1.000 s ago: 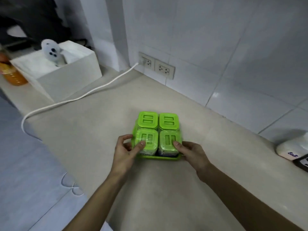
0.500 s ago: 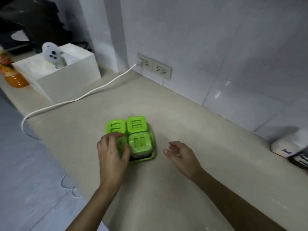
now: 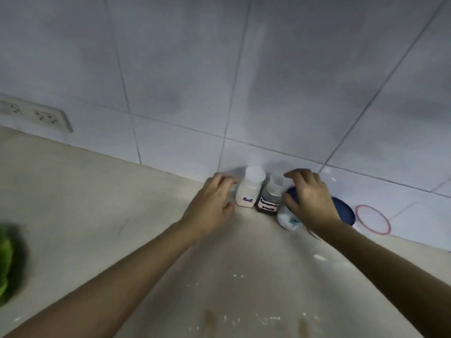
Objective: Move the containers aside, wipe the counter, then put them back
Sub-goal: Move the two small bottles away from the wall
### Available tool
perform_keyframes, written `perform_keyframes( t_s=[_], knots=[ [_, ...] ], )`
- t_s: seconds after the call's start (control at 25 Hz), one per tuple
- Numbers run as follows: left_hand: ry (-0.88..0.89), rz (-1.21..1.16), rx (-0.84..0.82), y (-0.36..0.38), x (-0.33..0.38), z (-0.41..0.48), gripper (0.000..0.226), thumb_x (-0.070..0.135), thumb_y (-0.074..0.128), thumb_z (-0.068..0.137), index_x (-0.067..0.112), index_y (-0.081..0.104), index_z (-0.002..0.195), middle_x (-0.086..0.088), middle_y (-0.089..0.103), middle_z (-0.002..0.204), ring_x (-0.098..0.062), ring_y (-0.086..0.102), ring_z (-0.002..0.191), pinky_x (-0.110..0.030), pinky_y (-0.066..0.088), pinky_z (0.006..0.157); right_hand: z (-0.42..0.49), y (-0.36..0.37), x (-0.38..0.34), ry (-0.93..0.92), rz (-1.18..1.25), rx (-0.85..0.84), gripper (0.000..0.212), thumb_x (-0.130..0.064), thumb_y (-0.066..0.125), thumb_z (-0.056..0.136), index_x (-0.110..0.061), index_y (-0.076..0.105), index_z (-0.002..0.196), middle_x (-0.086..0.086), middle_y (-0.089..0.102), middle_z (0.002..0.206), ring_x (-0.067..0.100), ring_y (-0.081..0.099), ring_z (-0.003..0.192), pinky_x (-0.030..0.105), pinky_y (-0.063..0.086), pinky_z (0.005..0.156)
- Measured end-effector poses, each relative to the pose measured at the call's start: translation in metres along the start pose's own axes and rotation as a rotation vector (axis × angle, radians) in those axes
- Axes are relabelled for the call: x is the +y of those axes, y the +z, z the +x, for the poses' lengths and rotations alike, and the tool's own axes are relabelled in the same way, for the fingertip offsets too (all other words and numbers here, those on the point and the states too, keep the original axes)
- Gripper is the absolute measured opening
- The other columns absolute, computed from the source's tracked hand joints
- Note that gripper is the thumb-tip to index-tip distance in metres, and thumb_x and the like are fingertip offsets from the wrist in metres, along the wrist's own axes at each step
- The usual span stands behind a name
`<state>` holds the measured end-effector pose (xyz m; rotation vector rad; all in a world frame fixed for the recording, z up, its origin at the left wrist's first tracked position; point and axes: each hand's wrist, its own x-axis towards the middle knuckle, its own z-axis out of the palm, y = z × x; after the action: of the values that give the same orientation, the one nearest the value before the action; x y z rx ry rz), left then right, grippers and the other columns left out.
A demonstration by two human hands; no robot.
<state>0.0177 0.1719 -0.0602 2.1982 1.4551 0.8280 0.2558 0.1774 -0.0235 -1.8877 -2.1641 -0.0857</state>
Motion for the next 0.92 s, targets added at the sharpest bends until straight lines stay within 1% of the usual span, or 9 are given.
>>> perform_keyframes(
  t_s=[0.08, 0.16, 0.24, 0.4, 0.48, 0.6, 0.76, 0.84, 0.92],
  knots=[
    [-0.024, -0.05, -0.071, 0.032, 0.018, 0.047, 0.06, 0.013, 0.061, 0.084, 0.012, 0.038, 0.139, -0.009, 0.036, 0.144, -0.027, 0.037, 0.133, -0.033, 0.031, 0.111, 0.021, 0.007, 0.025, -0.019, -0.048, -0.066, 0.049, -0.024, 0.061, 0.085, -0.008, 0.05, 0.129, 0.018, 0.05, 0.131, 0.038, 0.047, 0.117, 0.045, 0.039, 0.095],
    [-0.106, -0.071, -0.066, 0.056, 0.025, 0.073, 0.064, 0.014, 0.063, 0.084, 0.013, 0.035, 0.142, -0.014, 0.034, 0.145, -0.032, 0.039, 0.132, -0.036, 0.03, 0.113, 0.031, 0.021, 0.028, -0.049, -0.002, -0.129, 0.054, -0.029, 0.062, 0.085, -0.011, 0.045, 0.134, 0.018, 0.049, 0.132, 0.037, 0.047, 0.117, 0.043, 0.039, 0.097],
    [-0.148, -0.059, -0.005, 0.068, 0.024, 0.084, 0.06, 0.013, 0.064, 0.083, 0.017, 0.04, 0.139, -0.016, 0.039, 0.139, -0.035, 0.047, 0.125, -0.037, 0.036, 0.108, 0.038, 0.032, 0.023, -0.037, 0.095, -0.134, 0.054, -0.03, 0.064, 0.085, -0.012, 0.045, 0.133, 0.019, 0.049, 0.129, 0.038, 0.05, 0.115, 0.042, 0.042, 0.095],
    [-0.144, -0.033, 0.053, 0.06, 0.018, 0.081, 0.054, 0.018, 0.07, 0.08, 0.021, 0.05, 0.13, -0.011, 0.051, 0.127, -0.031, 0.057, 0.109, -0.03, 0.041, 0.091, 0.04, 0.037, 0.016, -0.049, 0.181, -0.093, 0.052, -0.028, 0.068, 0.083, -0.013, 0.05, 0.13, 0.016, 0.05, 0.129, 0.037, 0.053, 0.112, 0.04, 0.045, 0.092],
    [-0.186, -0.048, 0.078, 0.04, 0.007, 0.069, 0.055, 0.022, 0.071, 0.078, 0.022, 0.05, 0.129, -0.012, 0.052, 0.123, -0.031, 0.057, 0.107, -0.031, 0.043, 0.09, 0.037, 0.035, 0.005, -0.084, 0.214, -0.077, 0.053, -0.03, 0.069, 0.082, -0.015, 0.052, 0.13, 0.012, 0.051, 0.13, 0.034, 0.053, 0.113, 0.039, 0.045, 0.092],
    [-0.244, -0.046, 0.108, -0.005, -0.023, 0.031, 0.055, 0.027, 0.07, 0.079, 0.024, 0.051, 0.131, -0.009, 0.052, 0.119, -0.028, 0.056, 0.107, -0.031, 0.044, 0.093, 0.032, 0.034, -0.035, -0.11, 0.291, -0.079, 0.054, -0.036, 0.069, 0.082, -0.018, 0.053, 0.13, 0.006, 0.052, 0.13, 0.028, 0.053, 0.113, 0.04, 0.047, 0.094],
    [-0.32, 0.045, 0.104, -0.083, -0.076, -0.037, 0.055, 0.031, 0.069, 0.081, 0.027, 0.05, 0.132, -0.004, 0.05, 0.116, -0.027, 0.061, 0.1, -0.037, 0.049, 0.094, 0.035, 0.041, -0.122, -0.217, 0.384, -0.106, 0.054, -0.036, 0.07, 0.081, -0.017, 0.055, 0.129, 0.005, 0.054, 0.126, 0.026, 0.053, 0.113, 0.04, 0.046, 0.096],
    [-0.381, 0.114, 0.108, -0.125, -0.106, -0.072, 0.055, 0.033, 0.069, 0.082, 0.027, 0.05, 0.133, -0.004, 0.05, 0.118, -0.029, 0.065, 0.093, -0.038, 0.05, 0.092, 0.039, 0.048, -0.178, -0.266, 0.428, -0.124, 0.054, -0.036, 0.071, 0.081, -0.017, 0.056, 0.129, 0.003, 0.054, 0.125, 0.025, 0.055, 0.111, 0.037, 0.045, 0.097],
    [-0.424, 0.172, 0.111, -0.162, -0.132, -0.102, 0.056, 0.033, 0.069, 0.083, 0.027, 0.049, 0.134, -0.006, 0.051, 0.12, -0.03, 0.064, 0.094, -0.04, 0.051, 0.092, 0.042, 0.056, -0.234, -0.304, 0.477, -0.151, 0.054, -0.036, 0.071, 0.08, -0.017, 0.056, 0.129, 0.002, 0.055, 0.124, 0.024, 0.056, 0.108, 0.034, 0.044, 0.097]
  ],
)
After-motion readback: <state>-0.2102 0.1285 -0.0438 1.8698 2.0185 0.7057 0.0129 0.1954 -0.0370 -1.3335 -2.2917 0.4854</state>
